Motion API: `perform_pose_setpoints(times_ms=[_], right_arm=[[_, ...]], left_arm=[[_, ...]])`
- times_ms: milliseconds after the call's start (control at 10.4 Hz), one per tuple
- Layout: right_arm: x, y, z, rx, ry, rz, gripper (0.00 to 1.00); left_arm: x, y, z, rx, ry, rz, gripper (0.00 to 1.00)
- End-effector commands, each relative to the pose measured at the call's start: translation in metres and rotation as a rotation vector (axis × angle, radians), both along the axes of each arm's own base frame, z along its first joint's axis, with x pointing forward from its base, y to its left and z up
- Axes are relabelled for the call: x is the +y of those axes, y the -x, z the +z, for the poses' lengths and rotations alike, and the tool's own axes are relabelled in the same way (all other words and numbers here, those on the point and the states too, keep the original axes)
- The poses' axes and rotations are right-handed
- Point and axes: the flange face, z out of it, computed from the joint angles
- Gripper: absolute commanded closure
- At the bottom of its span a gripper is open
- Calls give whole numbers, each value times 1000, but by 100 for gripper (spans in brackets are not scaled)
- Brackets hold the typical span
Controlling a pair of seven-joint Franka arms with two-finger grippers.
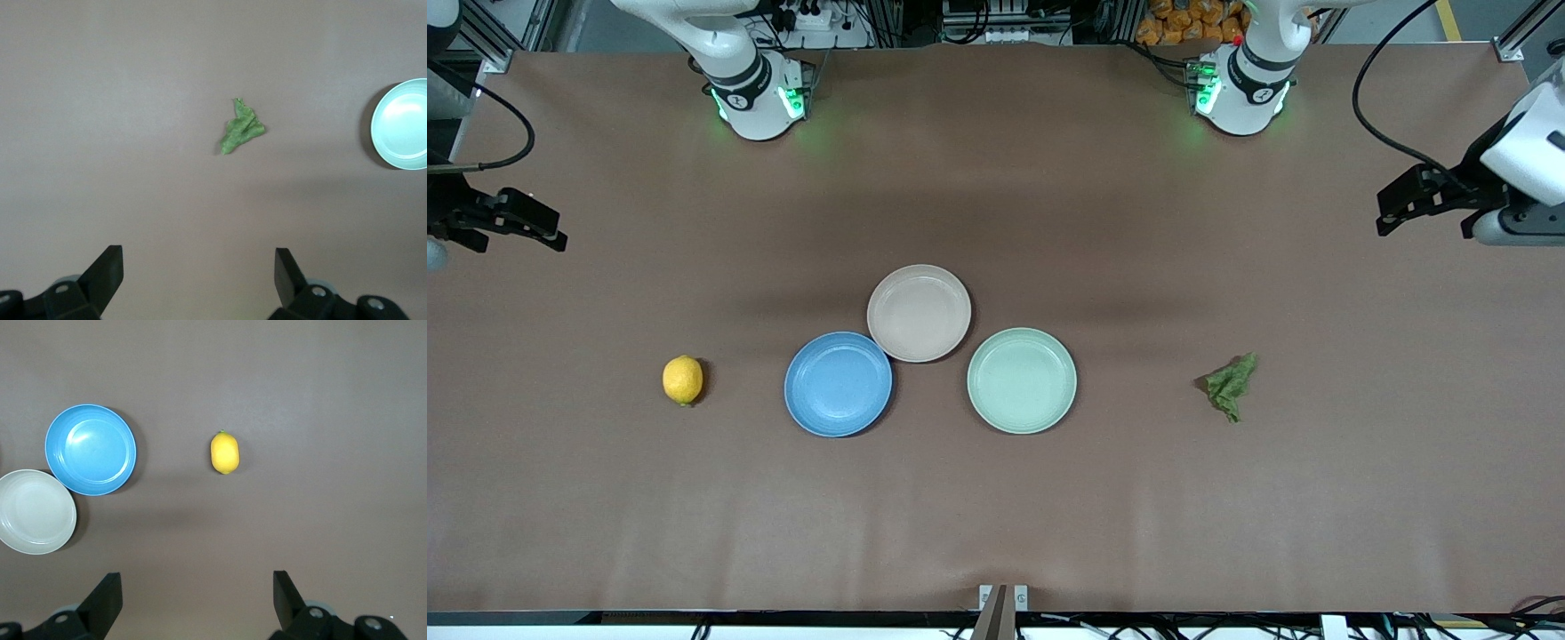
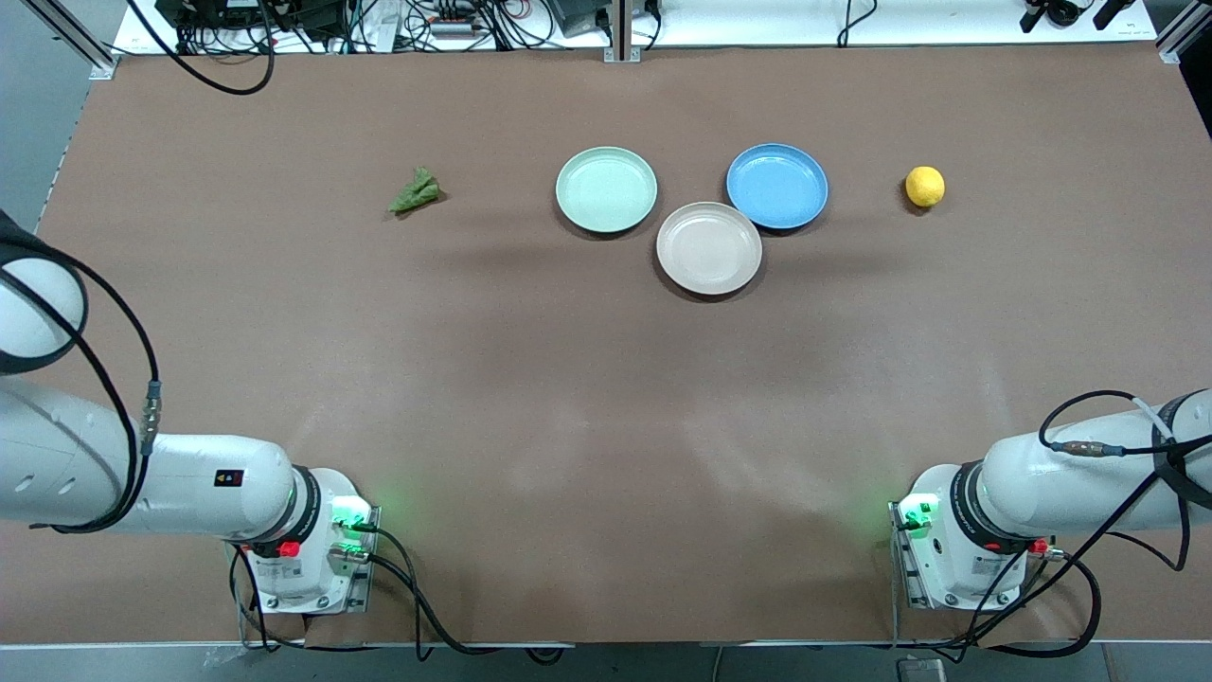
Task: Place lemon and lettuce in plates
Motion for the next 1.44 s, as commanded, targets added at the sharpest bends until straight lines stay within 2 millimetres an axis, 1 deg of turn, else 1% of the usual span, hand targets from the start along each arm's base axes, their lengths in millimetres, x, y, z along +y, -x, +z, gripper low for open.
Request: perform_pose_setpoints(times_ms=[0, 192, 288, 480, 672, 769, 961, 1057, 1153, 1249, 1345], right_arm=[[-3, -7, -6, 18, 4, -14, 0], [-8, -14, -18, 30, 2, -21, 0], [-16, -18, -25, 37, -1, -36, 0], [-26, -27, -45, 60, -48, -56, 0], [-26, -44, -67, 43, -46, -55, 0], [-24, -49, -76, 46, -42, -50, 0], [-21, -59, -96, 57, -42, -43, 0], [-12, -68, -117, 71, -37, 1, 0], [13, -81, -147, 103, -24, 138, 0], [38, -94, -184, 146, 38, 219, 0], [42, -101, -194, 120, 69, 197, 0]], left_arm=[[-8, -25, -28, 28, -18, 3, 0], [-11, -42, -53, 34, -9, -7, 0], [-11, -54, -72, 39, -8, -7, 0], [-17, -71, -121, 96, -7, -20, 0], [-33, -85, -147, 68, 9, -53, 0], [-44, -87, -159, 76, 7, -76, 0], [-47, -92, -187, 96, 8, -97, 0], [-46, -93, -204, 92, 12, -132, 0], [-47, -92, -218, 70, 20, -180, 0], [-46, -89, -230, 68, 19, -195, 0], [-47, -87, -239, 68, 18, -201, 0]])
